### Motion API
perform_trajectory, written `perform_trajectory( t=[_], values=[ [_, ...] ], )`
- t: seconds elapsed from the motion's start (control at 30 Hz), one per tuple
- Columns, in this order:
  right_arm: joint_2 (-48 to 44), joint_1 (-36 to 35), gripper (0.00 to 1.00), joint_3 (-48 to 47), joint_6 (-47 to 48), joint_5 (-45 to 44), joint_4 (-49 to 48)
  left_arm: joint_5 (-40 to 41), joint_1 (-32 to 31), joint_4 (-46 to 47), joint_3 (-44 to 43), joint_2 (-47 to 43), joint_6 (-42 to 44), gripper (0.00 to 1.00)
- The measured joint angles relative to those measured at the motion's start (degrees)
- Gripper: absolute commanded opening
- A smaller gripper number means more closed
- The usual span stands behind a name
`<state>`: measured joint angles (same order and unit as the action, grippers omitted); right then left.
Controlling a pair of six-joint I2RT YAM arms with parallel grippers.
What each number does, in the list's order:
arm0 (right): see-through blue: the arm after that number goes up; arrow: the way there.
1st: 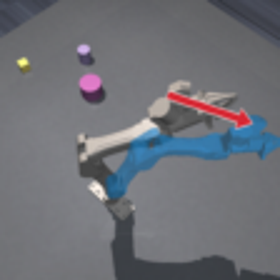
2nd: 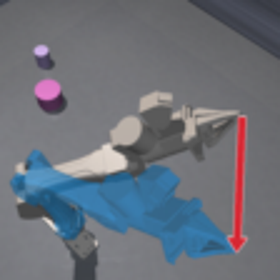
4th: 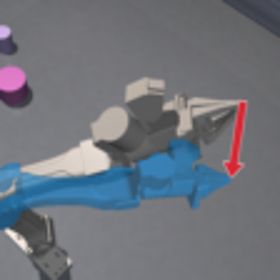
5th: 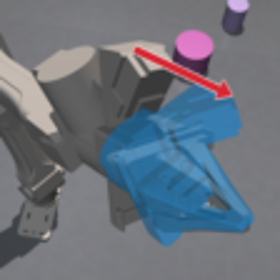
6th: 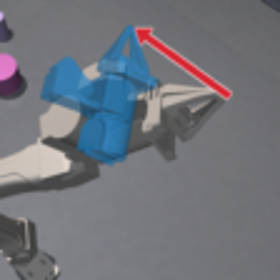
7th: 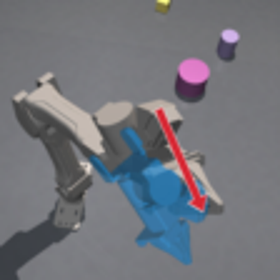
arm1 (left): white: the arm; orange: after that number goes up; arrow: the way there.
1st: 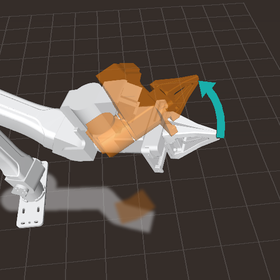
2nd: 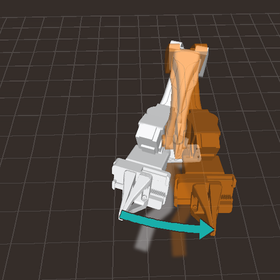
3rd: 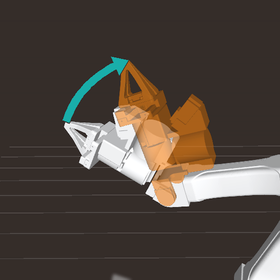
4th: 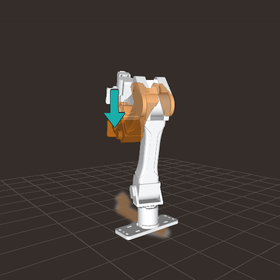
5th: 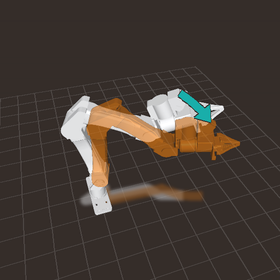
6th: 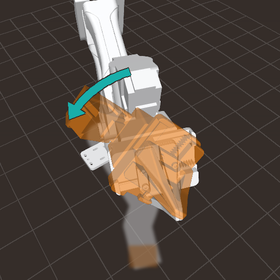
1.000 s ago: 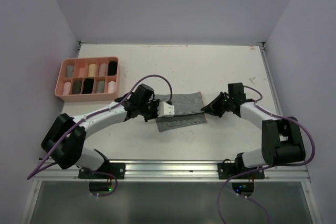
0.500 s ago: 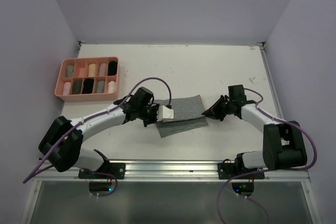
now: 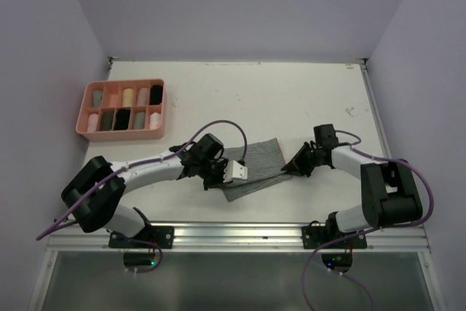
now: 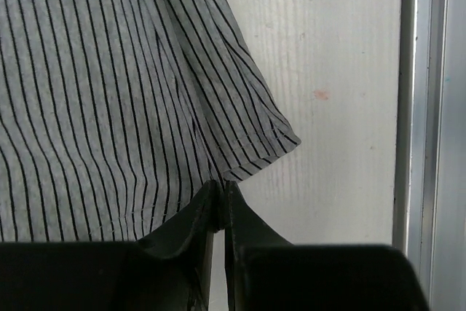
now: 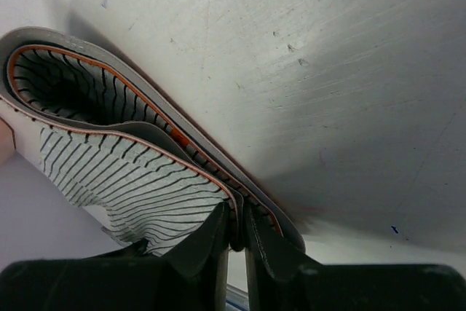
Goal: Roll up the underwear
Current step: Fold the underwear
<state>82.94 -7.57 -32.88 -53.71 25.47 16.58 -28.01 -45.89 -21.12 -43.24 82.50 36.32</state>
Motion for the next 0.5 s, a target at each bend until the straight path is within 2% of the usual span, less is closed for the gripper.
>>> perform_trajectory(
  t=[0.07, 0.1, 0.17, 0.27, 0.3, 0.33, 0.37, 0.4, 0.47, 0.5],
  values=[
    [0.00, -0.04, 0.29, -0.68, 0.44, -0.24, 0.55, -0.09, -0.59, -0.22, 0.04, 1.14, -0.63, 0.26],
    [0.00, -0.04, 0.31, -1.31, 0.70, -0.46, 0.94, -0.11, -0.83, -0.31, 0.04, 1.53, -0.98, 0.30],
    [-0.13, -0.02, 0.32, -3.26, 1.38, -0.68, 2.23, -0.13, -1.14, -0.68, 0.04, 1.64, -1.88, 0.35],
    [-1.95, -0.02, 0.32, -6.64, 1.95, -0.92, 3.98, 0.11, -1.18, -1.09, 0.00, 0.48, -2.97, 0.36],
    [-3.08, -0.02, 0.30, -7.85, 2.08, -1.03, 4.59, 0.26, -1.18, -1.20, -0.11, -0.44, -3.34, 0.36],
    [-4.44, -0.02, 0.21, -9.16, 2.25, -1.31, 5.46, 0.42, -1.18, -1.40, -0.37, -1.55, -3.80, 0.37],
    [-5.88, -0.02, 0.06, -10.34, 2.56, -1.68, 6.23, 0.52, -1.18, -1.73, -0.94, -2.75, -4.28, 0.52],
    [-9.14, -0.02, 0.00, -12.33, 2.58, -2.10, 7.30, 0.55, -1.18, -1.66, -3.30, -5.16, -5.35, 0.52],
    [-11.45, -0.02, 0.00, -11.85, 2.21, -2.49, 8.04, 0.63, -1.18, -1.33, -5.49, -5.22, -7.72, 0.51],
    [-13.18, -0.04, 0.00, -10.51, 1.97, -2.78, 8.35, 0.87, -1.18, -0.35, -6.78, -4.74, -9.22, 0.46]
  ],
)
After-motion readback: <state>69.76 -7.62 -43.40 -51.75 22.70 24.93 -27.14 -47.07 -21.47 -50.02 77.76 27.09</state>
